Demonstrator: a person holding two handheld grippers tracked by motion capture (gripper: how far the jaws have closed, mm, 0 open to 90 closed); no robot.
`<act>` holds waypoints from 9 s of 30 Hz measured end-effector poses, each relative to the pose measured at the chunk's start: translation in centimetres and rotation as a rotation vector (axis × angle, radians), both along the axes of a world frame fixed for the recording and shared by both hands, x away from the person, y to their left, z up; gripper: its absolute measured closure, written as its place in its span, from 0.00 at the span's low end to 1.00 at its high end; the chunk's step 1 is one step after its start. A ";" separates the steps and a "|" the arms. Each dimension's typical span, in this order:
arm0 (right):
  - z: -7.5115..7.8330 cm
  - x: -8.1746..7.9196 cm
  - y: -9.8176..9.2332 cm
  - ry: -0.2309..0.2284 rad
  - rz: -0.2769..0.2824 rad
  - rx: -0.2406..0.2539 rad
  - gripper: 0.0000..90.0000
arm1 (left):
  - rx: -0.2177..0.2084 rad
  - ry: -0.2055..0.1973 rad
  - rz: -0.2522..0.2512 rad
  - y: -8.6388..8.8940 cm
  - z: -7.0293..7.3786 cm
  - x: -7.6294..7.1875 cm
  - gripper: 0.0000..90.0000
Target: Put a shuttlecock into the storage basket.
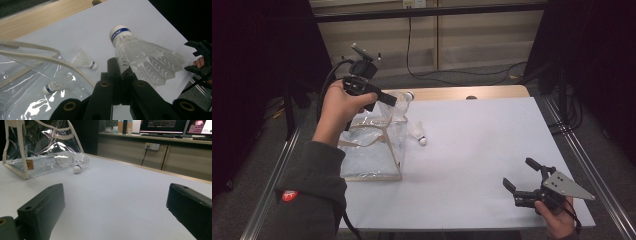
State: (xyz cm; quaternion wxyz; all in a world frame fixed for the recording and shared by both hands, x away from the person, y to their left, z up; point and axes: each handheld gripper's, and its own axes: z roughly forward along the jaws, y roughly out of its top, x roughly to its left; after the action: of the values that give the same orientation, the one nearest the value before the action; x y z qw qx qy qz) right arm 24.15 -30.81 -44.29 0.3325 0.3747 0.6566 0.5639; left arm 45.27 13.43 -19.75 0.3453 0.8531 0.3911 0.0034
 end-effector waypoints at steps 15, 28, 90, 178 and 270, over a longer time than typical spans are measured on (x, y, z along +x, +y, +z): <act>0.0 0.0 0.0 -0.002 0.001 -0.003 0.02 | 0.011 -0.004 0.016 0.9 0.2 0.2 1.00; 0.0 0.0 0.0 -0.002 0.001 0.002 0.02 | 0.021 -0.004 0.047 1.7 0.6 0.3 1.00; 0.0 0.0 0.0 0.001 0.006 -0.002 0.02 | 0.070 -0.015 0.247 7.0 -0.8 1.6 1.00; 0.0 -0.1 0.1 -0.001 0.009 -0.003 0.02 | 0.047 0.035 0.254 6.9 -4.4 2.2 0.57; 0.1 -0.2 0.2 -0.002 0.016 0.002 0.02 | -0.051 0.023 -0.045 -4.9 -4.1 -1.5 0.19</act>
State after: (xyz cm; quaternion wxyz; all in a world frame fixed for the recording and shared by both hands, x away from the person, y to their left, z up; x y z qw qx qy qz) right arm 23.93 -30.60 -44.20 0.3284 0.3689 0.6588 0.5675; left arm 43.75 8.54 -23.90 0.3624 0.8527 0.3755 -0.0240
